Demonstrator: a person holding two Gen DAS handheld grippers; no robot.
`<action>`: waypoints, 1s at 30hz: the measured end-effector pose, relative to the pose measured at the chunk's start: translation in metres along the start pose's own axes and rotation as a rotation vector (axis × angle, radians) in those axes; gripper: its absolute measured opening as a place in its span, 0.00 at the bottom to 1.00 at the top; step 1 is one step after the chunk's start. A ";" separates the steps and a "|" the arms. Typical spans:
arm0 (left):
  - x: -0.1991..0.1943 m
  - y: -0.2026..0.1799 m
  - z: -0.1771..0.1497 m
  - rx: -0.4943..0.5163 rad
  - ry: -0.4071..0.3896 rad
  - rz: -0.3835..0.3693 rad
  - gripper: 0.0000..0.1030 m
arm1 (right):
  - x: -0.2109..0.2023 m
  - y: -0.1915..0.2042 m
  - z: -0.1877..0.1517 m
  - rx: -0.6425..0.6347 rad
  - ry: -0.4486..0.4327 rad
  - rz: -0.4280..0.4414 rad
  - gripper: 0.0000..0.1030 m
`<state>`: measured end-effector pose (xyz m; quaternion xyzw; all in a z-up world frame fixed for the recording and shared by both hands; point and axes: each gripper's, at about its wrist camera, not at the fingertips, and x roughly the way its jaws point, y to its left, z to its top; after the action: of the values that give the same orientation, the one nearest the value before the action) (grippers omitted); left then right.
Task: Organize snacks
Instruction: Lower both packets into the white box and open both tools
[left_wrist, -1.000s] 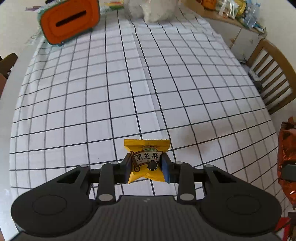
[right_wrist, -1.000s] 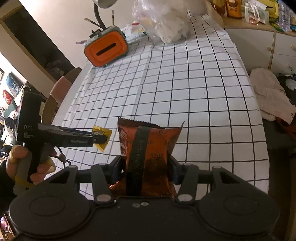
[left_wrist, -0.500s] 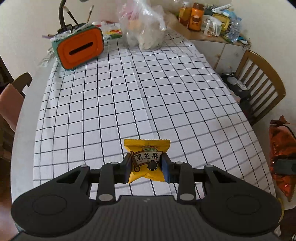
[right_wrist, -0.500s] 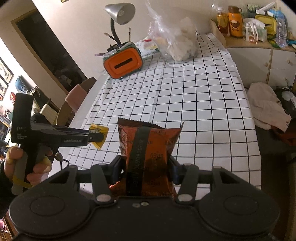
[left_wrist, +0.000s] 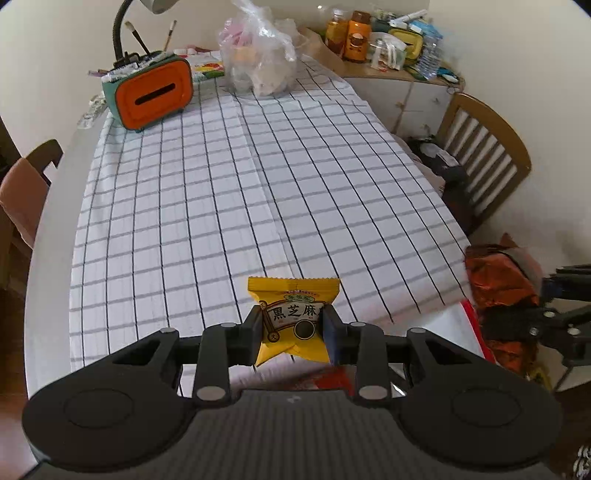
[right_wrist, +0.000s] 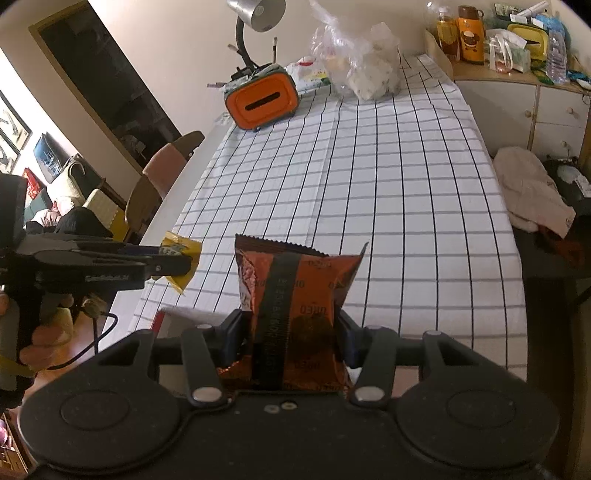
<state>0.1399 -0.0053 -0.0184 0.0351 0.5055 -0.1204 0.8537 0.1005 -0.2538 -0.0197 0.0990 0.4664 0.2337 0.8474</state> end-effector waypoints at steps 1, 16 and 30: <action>-0.002 -0.001 -0.004 0.000 0.001 -0.001 0.31 | 0.000 0.002 -0.003 0.001 0.002 -0.002 0.49; 0.009 -0.026 -0.091 0.010 0.113 -0.030 0.31 | 0.031 0.024 -0.063 -0.038 0.132 -0.050 0.49; 0.032 -0.054 -0.122 0.098 0.214 0.033 0.32 | 0.061 0.033 -0.094 -0.070 0.224 -0.125 0.49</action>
<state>0.0374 -0.0413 -0.1026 0.0979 0.5864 -0.1263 0.7941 0.0398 -0.1998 -0.1031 0.0136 0.5549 0.2062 0.8058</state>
